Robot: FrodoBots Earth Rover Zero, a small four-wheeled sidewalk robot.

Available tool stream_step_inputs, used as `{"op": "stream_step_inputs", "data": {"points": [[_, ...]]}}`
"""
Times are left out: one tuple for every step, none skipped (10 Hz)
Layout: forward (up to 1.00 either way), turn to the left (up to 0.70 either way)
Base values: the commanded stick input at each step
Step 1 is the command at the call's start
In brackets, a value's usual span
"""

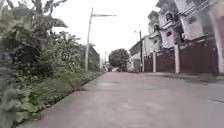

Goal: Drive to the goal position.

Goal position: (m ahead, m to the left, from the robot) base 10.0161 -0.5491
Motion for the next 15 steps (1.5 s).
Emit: {"op": "stream_step_inputs", "data": {"points": [[0.7, 0.0], [0.7, 0.0], [0.7, 0.0], [0.7, 0.0], [0.7, 0.0], [0.7, 0.0], [0.7, 0.0], [0.7, 0.0], [0.7, -0.2], [0.7, -0.35], [0.7, -0.34], [0.7, -0.1], [0.7, 0.0], [0.7, 0.0], [0.7, 0.0]]}}
